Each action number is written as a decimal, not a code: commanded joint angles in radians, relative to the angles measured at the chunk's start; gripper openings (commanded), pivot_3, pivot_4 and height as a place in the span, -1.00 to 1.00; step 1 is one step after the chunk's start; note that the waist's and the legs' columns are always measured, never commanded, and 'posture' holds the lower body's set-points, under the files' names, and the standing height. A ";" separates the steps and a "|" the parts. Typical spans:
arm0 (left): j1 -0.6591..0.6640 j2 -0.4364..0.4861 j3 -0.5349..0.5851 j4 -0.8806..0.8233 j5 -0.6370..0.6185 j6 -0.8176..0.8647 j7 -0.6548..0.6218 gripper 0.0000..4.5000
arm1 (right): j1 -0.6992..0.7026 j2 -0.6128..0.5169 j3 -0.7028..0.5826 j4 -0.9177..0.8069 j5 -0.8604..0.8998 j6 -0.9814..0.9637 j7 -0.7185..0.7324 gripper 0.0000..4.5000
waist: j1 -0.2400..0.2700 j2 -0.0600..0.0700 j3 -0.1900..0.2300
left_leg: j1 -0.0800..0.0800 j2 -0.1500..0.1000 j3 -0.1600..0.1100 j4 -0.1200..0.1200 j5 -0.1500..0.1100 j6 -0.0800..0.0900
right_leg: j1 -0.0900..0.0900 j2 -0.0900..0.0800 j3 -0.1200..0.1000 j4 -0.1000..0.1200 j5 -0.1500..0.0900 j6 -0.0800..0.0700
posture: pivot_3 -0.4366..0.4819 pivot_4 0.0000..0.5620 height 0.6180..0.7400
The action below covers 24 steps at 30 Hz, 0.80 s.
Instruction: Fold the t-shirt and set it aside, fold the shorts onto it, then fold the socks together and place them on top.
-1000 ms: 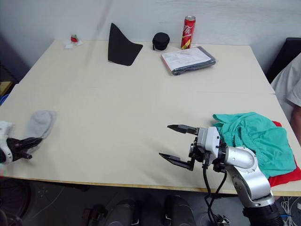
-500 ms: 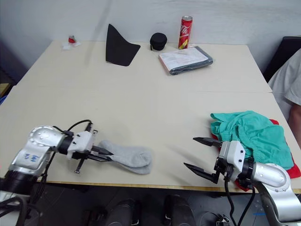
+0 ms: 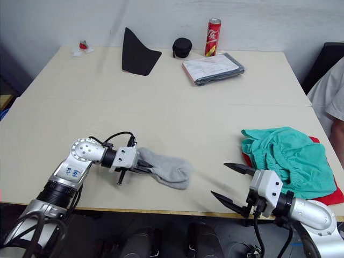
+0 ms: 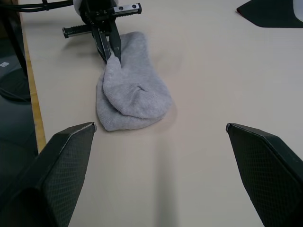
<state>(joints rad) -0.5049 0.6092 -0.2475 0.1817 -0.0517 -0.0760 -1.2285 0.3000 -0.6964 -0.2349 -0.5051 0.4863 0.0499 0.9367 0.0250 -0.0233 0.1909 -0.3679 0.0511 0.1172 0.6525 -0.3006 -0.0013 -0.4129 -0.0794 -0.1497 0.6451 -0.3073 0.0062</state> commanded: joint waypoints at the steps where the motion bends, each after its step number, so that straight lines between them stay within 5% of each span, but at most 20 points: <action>1: 0.049 -0.006 0.002 -0.117 0.011 0.121 0.072 -0.99 | -0.017 -0.004 -0.025 -0.013 0.014 0.007 -0.011 1.00 | 0.002 0.000 0.000 | 0.000 0.000 0.000 0.000 0.000 0.000 | 0.000 0.000 0.000 0.000 0.000 0.000 | -0.05 -0.47 1.00; 9: 0.120 -0.012 0.038 -0.232 -0.048 0.247 0.134 -0.99 | -0.038 0.003 0.009 -0.006 0.006 0.016 0.003 1.00 | 0.002 0.000 0.000 | 0.000 -0.001 -0.001 0.000 0.000 0.000 | 0.000 0.000 0.001 0.000 0.000 0.001 | -0.05 -0.47 1.00; 15: 0.183 0.054 0.101 -0.354 -0.250 0.348 -0.006 -0.20 | -0.068 0.021 0.039 -0.051 0.085 0.095 -0.020 1.00 | -0.003 0.000 0.000 | 0.000 0.000 -0.001 -0.001 0.000 0.000 | 0.000 0.000 0.001 0.000 -0.001 0.001 | -0.05 -0.47 1.00; 22: 0.248 0.079 0.340 -0.358 -0.490 0.452 0.014 -0.20 | -0.185 0.050 0.130 -0.130 0.186 0.261 -0.104 1.00 | -0.004 0.000 0.000 | 0.000 0.001 -0.001 -0.001 0.001 -0.001 | -0.001 0.001 0.001 0.001 -0.001 0.000 | -0.05 -0.47 1.00; 24: 0.220 0.035 0.369 -0.325 -0.520 0.480 0.072 -0.28 | -0.272 0.090 0.233 -0.084 0.083 0.267 -0.152 0.83 | -0.003 0.000 0.000 | 0.000 0.001 -0.001 0.000 0.000 -0.001 | 0.000 0.000 0.001 0.001 -0.001 0.000 | -0.05 -0.47 1.00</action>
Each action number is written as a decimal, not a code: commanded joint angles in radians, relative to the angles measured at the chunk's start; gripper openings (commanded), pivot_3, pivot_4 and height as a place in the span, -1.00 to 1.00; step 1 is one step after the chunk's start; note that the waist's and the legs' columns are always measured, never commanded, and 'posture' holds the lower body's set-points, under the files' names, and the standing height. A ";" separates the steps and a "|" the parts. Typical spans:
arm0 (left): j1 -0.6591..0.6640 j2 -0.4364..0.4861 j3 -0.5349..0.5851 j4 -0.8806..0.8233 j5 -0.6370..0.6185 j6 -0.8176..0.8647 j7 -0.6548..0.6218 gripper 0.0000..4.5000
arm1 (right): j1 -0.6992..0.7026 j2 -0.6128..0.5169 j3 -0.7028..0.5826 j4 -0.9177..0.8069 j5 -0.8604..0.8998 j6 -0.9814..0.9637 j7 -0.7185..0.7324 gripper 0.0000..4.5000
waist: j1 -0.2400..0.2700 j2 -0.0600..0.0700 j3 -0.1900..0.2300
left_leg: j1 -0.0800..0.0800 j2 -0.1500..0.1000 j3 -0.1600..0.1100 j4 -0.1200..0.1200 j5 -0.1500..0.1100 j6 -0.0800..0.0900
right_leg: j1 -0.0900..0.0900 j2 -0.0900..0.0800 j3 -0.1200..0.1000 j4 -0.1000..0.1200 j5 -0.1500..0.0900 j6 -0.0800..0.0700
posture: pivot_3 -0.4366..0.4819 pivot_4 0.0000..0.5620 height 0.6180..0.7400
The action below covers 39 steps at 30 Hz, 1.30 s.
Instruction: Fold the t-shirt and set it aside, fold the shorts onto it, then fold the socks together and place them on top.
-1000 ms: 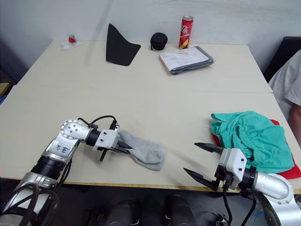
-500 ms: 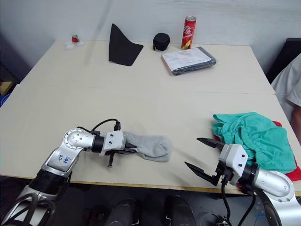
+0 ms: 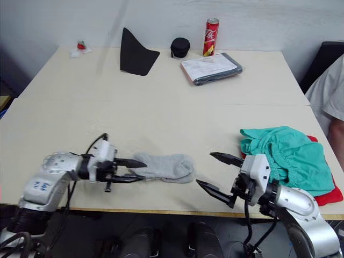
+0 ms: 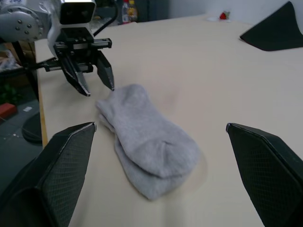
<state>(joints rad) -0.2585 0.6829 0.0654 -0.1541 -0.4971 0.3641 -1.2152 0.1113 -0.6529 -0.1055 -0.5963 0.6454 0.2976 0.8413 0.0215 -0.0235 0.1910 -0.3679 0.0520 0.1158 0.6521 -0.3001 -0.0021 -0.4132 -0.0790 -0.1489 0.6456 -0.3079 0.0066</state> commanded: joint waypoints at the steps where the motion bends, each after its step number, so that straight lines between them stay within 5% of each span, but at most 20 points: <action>1: -0.041 -0.055 0.057 0.023 -0.079 0.056 0.083 -0.37 | -0.122 0.069 0.147 0.034 -0.124 0.020 -0.083 0.76 | 0.001 0.000 0.000 | 0.000 0.000 0.000 0.000 0.000 0.000 | 0.000 0.000 0.000 0.000 0.000 0.000 | -0.05 -0.47 1.00; 6: -0.084 -0.146 -0.087 0.092 0.112 -0.030 0.209 -1.00 | -0.278 0.203 0.354 0.228 -0.375 -0.049 -0.176 -0.01 | 0.004 -0.001 -0.001 | -0.001 -0.002 0.000 0.001 0.001 -0.001 | 0.000 -0.001 0.000 0.000 0.000 0.000 | -0.05 -0.47 1.00; 12: -0.052 -0.186 -0.189 0.131 0.250 -0.090 0.299 -1.00 | -0.343 0.328 0.467 0.400 -0.519 -0.096 -0.234 -0.94 | -0.012 -0.001 -0.001 | -0.002 -0.002 0.004 0.001 0.003 -0.004 | -0.002 -0.001 0.001 -0.001 0.000 0.001 | -0.05 -0.47 1.00; 22: 0.011 -0.186 -0.170 0.227 0.363 -0.285 0.434 -1.00 | -0.172 0.296 0.323 0.447 -0.576 -0.199 -0.338 -0.97 | -0.020 -0.002 -0.002 | 0.002 -0.002 0.002 0.000 -0.001 0.002 | 0.002 -0.002 0.002 0.000 0.001 0.001 | -0.05 -0.47 1.00; 28: -0.037 -0.188 -0.109 0.308 0.243 -0.436 0.310 -1.00 | -0.134 0.301 0.190 0.420 -0.456 -0.252 -0.308 -0.97 | -0.018 -0.002 -0.002 | 0.003 -0.002 0.002 0.000 0.000 0.003 | 0.002 -0.002 0.002 0.000 0.002 0.001 | -0.05 -0.47 1.00; 32: -0.054 -0.216 -0.086 0.195 0.061 -0.326 0.194 -1.00 | -0.185 0.312 0.235 0.345 -0.408 -0.279 -0.213 -0.97 | -0.026 -0.001 -0.002 | -0.001 -0.001 0.003 0.000 0.000 0.002 | -0.001 -0.002 0.002 0.000 0.002 0.001 | -0.05 -0.47 1.00; 39: -0.021 -0.183 -0.200 0.162 0.208 -0.271 0.215 -1.00 | -0.236 0.339 0.389 0.422 -0.511 -0.312 -0.169 -0.97 | -0.024 -0.001 -0.002 | 0.000 -0.001 0.003 -0.001 0.000 0.001 | -0.001 0.000 0.002 0.000 0.002 0.001 | -0.05 -0.47 1.00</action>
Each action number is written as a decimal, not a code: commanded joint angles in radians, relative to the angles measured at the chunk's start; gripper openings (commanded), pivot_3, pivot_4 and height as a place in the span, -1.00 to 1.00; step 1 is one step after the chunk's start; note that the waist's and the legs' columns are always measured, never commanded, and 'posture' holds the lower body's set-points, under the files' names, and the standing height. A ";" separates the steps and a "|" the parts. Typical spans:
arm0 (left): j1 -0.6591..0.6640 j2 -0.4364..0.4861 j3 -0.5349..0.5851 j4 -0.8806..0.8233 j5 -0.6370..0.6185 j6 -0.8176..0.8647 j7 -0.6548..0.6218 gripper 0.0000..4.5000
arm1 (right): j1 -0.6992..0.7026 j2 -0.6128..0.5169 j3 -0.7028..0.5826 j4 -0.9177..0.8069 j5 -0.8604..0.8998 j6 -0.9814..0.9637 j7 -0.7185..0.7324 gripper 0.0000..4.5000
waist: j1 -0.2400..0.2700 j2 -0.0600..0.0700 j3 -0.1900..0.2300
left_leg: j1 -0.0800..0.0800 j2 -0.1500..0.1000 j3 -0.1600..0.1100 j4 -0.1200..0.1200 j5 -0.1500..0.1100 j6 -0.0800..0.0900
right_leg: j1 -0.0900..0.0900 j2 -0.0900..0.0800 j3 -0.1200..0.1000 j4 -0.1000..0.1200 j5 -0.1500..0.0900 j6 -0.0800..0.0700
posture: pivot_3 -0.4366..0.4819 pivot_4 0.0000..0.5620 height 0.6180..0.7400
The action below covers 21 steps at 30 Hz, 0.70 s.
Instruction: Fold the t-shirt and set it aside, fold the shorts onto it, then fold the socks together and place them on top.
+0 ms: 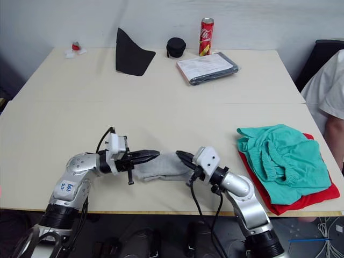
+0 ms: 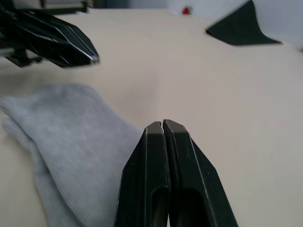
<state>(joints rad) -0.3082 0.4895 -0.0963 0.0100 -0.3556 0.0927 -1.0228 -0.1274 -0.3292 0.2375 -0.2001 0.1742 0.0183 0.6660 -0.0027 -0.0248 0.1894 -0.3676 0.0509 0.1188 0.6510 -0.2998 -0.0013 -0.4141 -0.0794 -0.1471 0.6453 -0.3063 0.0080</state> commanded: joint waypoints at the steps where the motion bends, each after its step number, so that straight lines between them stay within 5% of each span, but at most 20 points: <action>1: 0.044 0.015 -0.050 0.007 0.089 0.002 0.031 -1.00 | 0.009 0.020 0.057 0.045 -0.051 -0.037 0.002 -0.97 | 0.000 0.000 0.000 | 0.000 0.000 0.000 0.000 0.000 0.000 | 0.000 0.000 0.000 0.000 0.000 0.000 | -0.05 -0.47 1.00; 9: 0.130 0.022 -0.036 0.055 0.121 -0.081 0.030 -1.00 | 0.162 -0.033 -0.048 0.036 -0.012 -0.065 -0.022 -0.97 | 0.005 0.000 -0.001 | 0.001 0.000 0.000 0.001 -0.001 0.002 | 0.002 -0.001 0.000 -0.001 0.000 0.000 | -0.05 -0.47 1.00; 12: 0.127 -0.004 -0.020 0.061 0.076 -0.130 0.001 -1.00 | 0.240 -0.024 -0.137 -0.127 0.224 0.017 0.012 -0.97 | 0.005 0.001 -0.001 | 0.001 0.000 -0.001 0.000 -0.002 0.002 | 0.002 -0.001 0.000 -0.001 0.000 0.000 | -0.05 -0.47 1.00; 16: 0.094 -0.015 -0.010 0.049 0.037 -0.135 -0.032 -1.00 | 0.350 -0.101 -0.221 -0.328 0.521 0.322 -0.034 -0.59 | 0.005 0.001 0.000 | 0.000 0.000 -0.001 0.000 -0.002 0.002 | 0.001 -0.001 0.000 -0.001 0.000 0.000 | -0.05 -0.47 1.00; 21: 0.034 -0.013 -0.006 0.076 0.053 -0.144 -0.046 -1.00 | 0.374 -0.153 -0.303 -0.403 0.974 0.714 -0.367 0.16 | 0.004 0.001 0.000 | 0.000 0.000 -0.002 0.000 -0.002 0.002 | 0.001 -0.001 0.000 -0.001 0.000 0.000 | -0.05 -0.47 1.00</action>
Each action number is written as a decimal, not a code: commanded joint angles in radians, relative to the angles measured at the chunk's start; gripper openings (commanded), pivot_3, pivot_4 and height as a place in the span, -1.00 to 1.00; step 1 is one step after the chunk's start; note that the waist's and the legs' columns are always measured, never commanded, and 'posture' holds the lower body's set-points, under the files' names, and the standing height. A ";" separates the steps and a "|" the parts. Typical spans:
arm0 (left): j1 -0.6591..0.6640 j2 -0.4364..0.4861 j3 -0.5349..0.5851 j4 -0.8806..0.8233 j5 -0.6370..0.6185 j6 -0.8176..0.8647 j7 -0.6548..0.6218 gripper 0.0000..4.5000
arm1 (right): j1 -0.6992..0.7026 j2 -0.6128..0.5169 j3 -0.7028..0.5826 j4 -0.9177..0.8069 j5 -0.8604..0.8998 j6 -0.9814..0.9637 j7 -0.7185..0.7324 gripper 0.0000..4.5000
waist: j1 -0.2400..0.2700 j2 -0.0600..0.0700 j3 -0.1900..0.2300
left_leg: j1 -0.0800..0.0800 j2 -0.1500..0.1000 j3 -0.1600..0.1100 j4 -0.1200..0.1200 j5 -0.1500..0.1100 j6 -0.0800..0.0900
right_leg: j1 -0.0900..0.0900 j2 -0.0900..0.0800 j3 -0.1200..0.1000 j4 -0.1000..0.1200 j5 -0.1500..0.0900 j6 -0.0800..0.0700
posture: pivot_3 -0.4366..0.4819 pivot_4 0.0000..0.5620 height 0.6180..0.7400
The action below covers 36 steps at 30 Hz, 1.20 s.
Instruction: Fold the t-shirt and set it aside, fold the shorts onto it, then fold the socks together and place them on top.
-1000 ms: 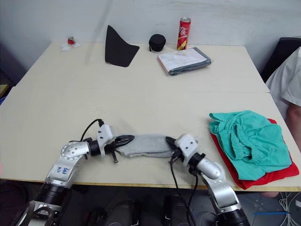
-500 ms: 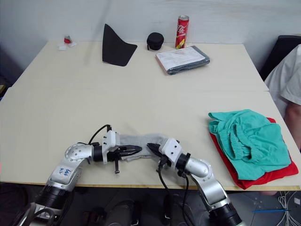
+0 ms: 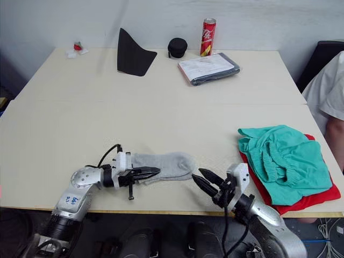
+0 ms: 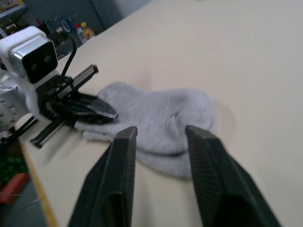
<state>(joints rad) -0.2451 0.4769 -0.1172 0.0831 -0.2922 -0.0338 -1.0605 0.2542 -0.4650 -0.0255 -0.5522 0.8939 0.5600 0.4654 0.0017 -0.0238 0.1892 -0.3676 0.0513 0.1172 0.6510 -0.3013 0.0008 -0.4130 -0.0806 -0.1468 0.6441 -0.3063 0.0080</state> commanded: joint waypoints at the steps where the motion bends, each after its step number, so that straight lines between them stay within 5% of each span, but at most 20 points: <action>1: -0.042 0.004 0.015 0.015 -0.001 -0.022 -0.007 -1.00 | -0.017 -0.022 -0.043 -0.047 0.340 0.216 -0.222 0.29 | 0.000 0.000 0.000 | 0.000 0.000 0.000 0.000 0.000 0.000 | 0.000 0.000 0.000 0.000 0.000 0.000 | -0.05 -0.47 1.00; 6: -0.076 0.022 0.023 0.100 0.026 -0.036 -0.007 -1.00 | -0.083 0.033 0.025 0.050 0.768 0.271 -0.607 0.99 | -0.003 0.000 0.000 | 0.000 0.000 0.000 -0.001 0.000 0.000 | 0.000 0.001 0.000 -0.001 0.000 0.000 | -0.05 -0.47 1.00; 10: -0.081 0.026 0.028 0.190 0.036 -0.076 -0.023 -1.00 | -0.150 0.088 0.065 0.100 0.848 0.241 -0.758 0.99 | -0.003 -0.001 0.000 | -0.001 0.000 0.001 -0.002 0.000 0.000 | -0.001 0.002 0.000 -0.001 -0.001 0.001 | -0.05 -0.47 1.00; 15: -0.083 0.021 0.002 0.264 0.061 -0.103 -0.056 -1.00 | -0.267 0.174 0.120 0.207 0.785 0.243 -0.779 0.99 | -0.004 -0.002 -0.002 | 0.000 0.000 0.001 -0.002 0.000 0.000 | 0.000 0.001 0.001 -0.001 -0.001 0.002 | -0.05 -0.47 1.00; 18: -0.095 0.006 0.003 0.281 0.063 -0.123 -0.054 -1.00 | -0.312 0.211 0.128 0.255 0.686 0.222 -0.753 0.73 | -0.004 -0.001 -0.003 | 0.000 0.000 0.002 -0.002 0.000 0.000 | 0.000 0.002 0.002 -0.001 -0.001 0.003 | -0.05 -0.47 1.00; 29: -0.180 -0.070 -0.019 0.271 0.081 -0.094 -0.019 -1.00 | -0.311 0.259 0.016 0.195 0.441 0.104 -0.658 -0.99 | 0.015 0.001 -0.004 | -0.001 -0.001 0.001 -0.001 0.000 0.002 | 0.000 0.000 0.002 -0.002 0.001 0.005 | -0.05 -0.47 1.00; 36: -0.255 -0.132 -0.062 0.213 0.138 0.029 0.093 -1.00 | -0.300 0.244 -0.102 0.119 0.464 0.077 -0.703 -1.00 | 0.020 0.001 -0.004 | -0.005 -0.003 0.003 -0.001 -0.002 0.008 | 0.000 -0.001 0.004 -0.009 0.004 0.011 | -0.05 -0.47 1.00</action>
<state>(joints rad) -0.4841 0.3508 -0.1758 0.3252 -0.1596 -0.0305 -0.9902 -0.0289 -0.2023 -0.0928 -0.3805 1.3609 0.6512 -0.2299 0.0219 -0.0231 0.1850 -0.3727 0.0480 0.1205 0.6502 -0.3036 0.0089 -0.4135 -0.0819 -0.1425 0.6335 -0.3021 0.0192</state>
